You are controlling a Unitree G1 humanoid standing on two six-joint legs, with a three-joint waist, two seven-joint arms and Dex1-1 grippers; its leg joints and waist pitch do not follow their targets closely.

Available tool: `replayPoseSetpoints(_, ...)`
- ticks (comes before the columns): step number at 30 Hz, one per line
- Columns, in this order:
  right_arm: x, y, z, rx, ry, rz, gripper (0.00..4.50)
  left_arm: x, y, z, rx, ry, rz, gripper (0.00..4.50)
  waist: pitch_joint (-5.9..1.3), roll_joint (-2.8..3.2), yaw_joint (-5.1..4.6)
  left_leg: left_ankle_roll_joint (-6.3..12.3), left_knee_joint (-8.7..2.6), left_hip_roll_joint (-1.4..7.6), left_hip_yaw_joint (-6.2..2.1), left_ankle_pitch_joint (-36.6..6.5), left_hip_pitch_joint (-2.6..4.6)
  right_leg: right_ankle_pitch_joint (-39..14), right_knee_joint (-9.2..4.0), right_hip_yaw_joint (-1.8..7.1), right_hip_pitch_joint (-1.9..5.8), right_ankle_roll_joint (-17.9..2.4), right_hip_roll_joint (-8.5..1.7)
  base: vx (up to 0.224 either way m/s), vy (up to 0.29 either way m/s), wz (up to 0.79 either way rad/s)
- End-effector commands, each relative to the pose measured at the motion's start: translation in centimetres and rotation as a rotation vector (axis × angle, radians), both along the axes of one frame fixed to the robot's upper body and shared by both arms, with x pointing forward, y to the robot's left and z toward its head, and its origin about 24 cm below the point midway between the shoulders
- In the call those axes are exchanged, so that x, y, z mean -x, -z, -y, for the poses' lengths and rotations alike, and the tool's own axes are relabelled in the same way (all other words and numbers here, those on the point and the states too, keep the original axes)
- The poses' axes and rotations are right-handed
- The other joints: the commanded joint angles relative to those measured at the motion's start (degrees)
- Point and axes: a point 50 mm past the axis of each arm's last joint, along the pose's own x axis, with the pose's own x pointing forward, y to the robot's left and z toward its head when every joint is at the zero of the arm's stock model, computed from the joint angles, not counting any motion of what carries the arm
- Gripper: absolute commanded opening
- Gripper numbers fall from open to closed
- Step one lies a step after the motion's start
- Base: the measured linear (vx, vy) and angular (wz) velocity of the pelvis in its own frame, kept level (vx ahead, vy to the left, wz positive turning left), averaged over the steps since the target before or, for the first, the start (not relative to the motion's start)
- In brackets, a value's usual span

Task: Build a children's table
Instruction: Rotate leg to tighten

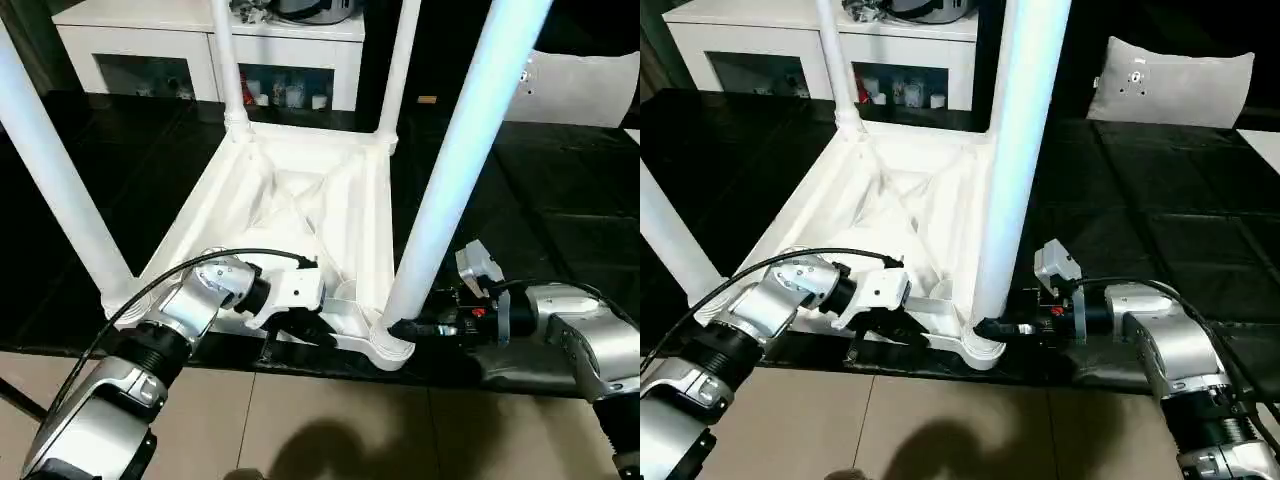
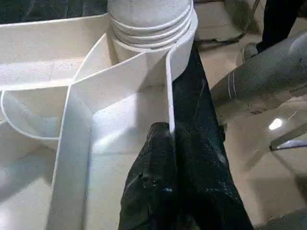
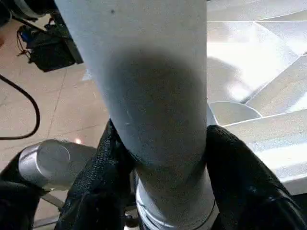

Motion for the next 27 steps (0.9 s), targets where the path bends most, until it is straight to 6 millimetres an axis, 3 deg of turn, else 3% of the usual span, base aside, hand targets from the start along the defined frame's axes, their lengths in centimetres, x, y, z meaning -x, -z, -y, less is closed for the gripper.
replayPoseSetpoints(1, 0.1, -0.6, -0.7, -0.067, 0.031, -0.01, 1.98, 0.2, -0.1, 1.4, 0.04, -0.016, -0.015, 0.0, -4.1, -0.46, -0.32, 3.55, -3.87, 1.79, -0.02, -7.1, 0.01, -18.3, -3.34, 3.11, 3.67, -8.5, -3.57, 0.0, 0.0, 0.0)
replayPoseSetpoints(4, -0.1, -0.4, -1.1, -0.066, 0.115, -0.022, 1.95, -0.2, -0.2, 2.1, 0.074, -0.099, -0.012, 0.0, -3.9, -0.6, -0.49, 2.87, -3.97, 1.5, -0.03, -8.2, 0.01, -21.8, -3.91, 2.93, 3.63, -7.3, -3.64, 0.0, 0.0, 0.0)
replayPoseSetpoints(8, -1.0, 0.3, -1.6, -0.01, 0.275, -0.034, 1.95, -0.8, -0.2, 3.0, 0.107, -0.217, -0.005, 0.0, -3.6, -0.8, -1.35, 1.83, -3.98, 0.94, -0.15, -10.2, 0.13, -29.2, -5.17, 2.41, 3.46, -3.7, -3.63, 0.0, 0.0, 0.0)
replayPoseSetpoints(10, -2.5, 1.3, -2.2, 0.07, 0.526, -0.065, 1.95, -1.6, -0.3, 4.4, 0.138, -0.378, -0.004, 0.0, -3.38, -0.63, -2.48, 0.61, -4.14, 0.89, -0.4, -10.3, -0.31, -30.5, -5.19, 2.11, 3.6, -2.8, -3.34, 0.0, 0.0, 0.0)
replayPoseSetpoints(11, -2.8, 1.5, -2.3, 0.087, 0.581, -0.073, 1.95, -1.7, -0.3, 4.8, 0.142, -0.414, -0.006, 0.0, -3.4, -0.91, -3.34, 0.0, -3.94, 0.49, -0.55, -11.6, -0.29, -33.1, -5.75, 1.52, 3.7, -1.4, -3.37, 0.0, 0.0, 0.0)
replayPoseSetpoints(12, -3.2, 1.7, -2.6, 0.103, 0.664, -0.086, 1.95, -2.0, -0.4, 5.4, 0.153, -0.471, -0.008, 0.0, -3.46, -0.85, -3.75, 0.01, -3.86, 0.33, -0.53, -11.7, -0.27, -33.7, -5.89, 1.4, 3.77, -0.9, -3.37, 0.0, 0.0, 0.0)
replayPoseSetpoints(13, -3.5, 1.7, -2.9, 0.11, 0.718, -0.085, 1.95, -2.2, -0.5, 5.9, 0.164, -0.515, -0.005, 0.0, -3.46, -0.74, -4.75, 0.49, -3.6, 0.06, -0.5, -11.9, -0.34, -34.5, -6.43, 1.17, 3.59, -0.2, -3.31, 0.0, 0.0, 0.0)
replayPoseSetpoints(14, -3.8, 1.7, -3.1, 0.103, 0.755, -0.079, 1.95, -2.3, -0.5, 6.3, 0.173, -0.553, 0.001, 0.0, -3.54, -0.8, -4.88, 0.79, -3.5, -0.07, -0.46, -11.9, -0.3, -34.7, -6.63, 1.04, 3.53, 0.1, -3.26, 0.0, 0.0, 0.0)
replayPoseSetpoints(16, -4.2, 1.6, -3.6, 0.085, 0.815, -0.064, 1.95, -2.6, -0.6, 6.9, 0.185, -0.616, 0.011, 0.0, -3.67, -0.73, -5.34, 1.69, -3.38, -0.19, -0.28, -11.5, -0.03, -33.5, -6.77, 1.19, 3.09, -0.3, -3.09, 0.0, 0.0, 0.0)
replayPoseSetpoints(18, -4.4, 1.4, -3.9, 0.058, 0.83, -0.036, 1.95, -2.6, -0.6, 7.5, 0.194, -0.626, 0.014, 0.0, -3.79, -0.84, -5.34, 2.71, -3.46, -0.17, -0.29, -10.9, -0.17, -32.1, -6.6, 1.25, 3.27, -0.7, -3.02, 0.0, 0.0, 0.0)
replayPoseSetpoints(21, -4.5, 1.0, -4.3, 0.01, 0.852, -0.022, 2.6, -2.5, -0.8, 7.9, 0.2, -0.62, 0.029, 0.0, -3.91, -0.76, -5.22, 3.76, -3.81, 0.38, -0.34, -9.2, -0.41, -27.2, -5.75, 1.78, 3.42, -2.6, -3.1, 0.0, 0.0, 0.0)
replayPoseSetpoints(27, -3.9, 0.6, -4.1, -0.006, 0.801, 0.015, 3.06, -2.2, -0.6, 7.1, 0.174, -0.567, 0.069, 0.0, -4.04, -0.61, -4.84, 4.45, -3.94, 0.71, -0.35, -7.2, -0.55, -21.5, -4.72, 2.37, 3.87, -5.3, -3.28, 0.0, 0.0, 0.0)
